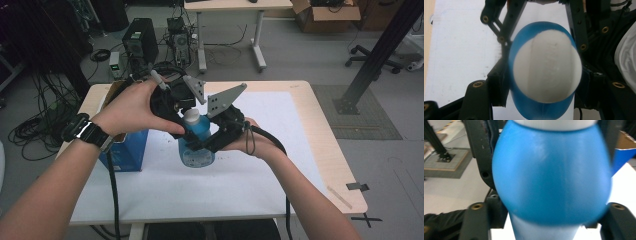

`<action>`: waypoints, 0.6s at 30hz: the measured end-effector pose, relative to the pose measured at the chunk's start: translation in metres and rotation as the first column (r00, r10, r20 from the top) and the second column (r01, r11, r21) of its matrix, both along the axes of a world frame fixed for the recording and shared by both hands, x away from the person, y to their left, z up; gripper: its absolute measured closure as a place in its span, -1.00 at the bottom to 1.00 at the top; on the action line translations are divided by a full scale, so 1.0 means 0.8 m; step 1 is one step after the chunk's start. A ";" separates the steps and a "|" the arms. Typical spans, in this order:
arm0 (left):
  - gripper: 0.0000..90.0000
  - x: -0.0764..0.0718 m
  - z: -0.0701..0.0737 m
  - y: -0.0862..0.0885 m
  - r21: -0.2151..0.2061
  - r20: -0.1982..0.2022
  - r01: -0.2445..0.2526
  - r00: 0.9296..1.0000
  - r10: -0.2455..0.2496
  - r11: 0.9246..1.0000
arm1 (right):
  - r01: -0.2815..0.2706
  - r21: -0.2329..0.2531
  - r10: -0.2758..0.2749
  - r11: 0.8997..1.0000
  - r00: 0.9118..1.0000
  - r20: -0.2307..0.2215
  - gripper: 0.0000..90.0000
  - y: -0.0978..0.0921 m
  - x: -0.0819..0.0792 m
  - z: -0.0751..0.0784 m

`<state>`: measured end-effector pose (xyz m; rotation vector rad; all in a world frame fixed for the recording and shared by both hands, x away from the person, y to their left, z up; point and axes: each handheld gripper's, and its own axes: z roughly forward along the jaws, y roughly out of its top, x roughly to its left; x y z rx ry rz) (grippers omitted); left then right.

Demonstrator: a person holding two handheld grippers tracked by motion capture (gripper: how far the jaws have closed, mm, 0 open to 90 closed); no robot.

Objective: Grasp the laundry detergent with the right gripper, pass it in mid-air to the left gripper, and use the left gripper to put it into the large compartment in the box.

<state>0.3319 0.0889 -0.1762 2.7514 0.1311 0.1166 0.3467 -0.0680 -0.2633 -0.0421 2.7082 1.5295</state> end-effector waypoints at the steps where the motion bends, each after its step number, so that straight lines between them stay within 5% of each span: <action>1: -0.16 0.000 0.001 0.000 0.006 0.001 -0.007 1.000 0.007 1.000 | 0.006 0.005 -0.006 1.000 1.000 -0.008 -0.30 -0.002 0.000 0.000; 7: -0.16 0.003 0.009 0.004 0.025 0.002 -0.072 0.997 0.072 0.997 | 0.051 -0.026 -0.052 0.998 0.998 -0.032 -0.69 -0.015 0.006 -0.006; 12: -0.16 0.006 0.026 0.011 0.034 0.027 -0.159 0.987 0.158 0.987 | 0.092 -0.058 -0.094 0.994 0.995 -0.030 -0.80 -0.028 0.010 -0.014; 16: -0.16 0.009 0.044 0.018 0.026 0.046 -0.253 0.967 0.252 0.967 | 0.137 -0.116 -0.139 0.984 0.990 -0.010 -0.82 -0.046 0.015 -0.022; 18: -0.16 0.012 0.053 0.023 0.022 0.052 -0.314 0.948 0.312 0.949 | 0.168 -0.154 -0.168 0.974 0.986 0.018 -0.83 -0.056 0.017 -0.026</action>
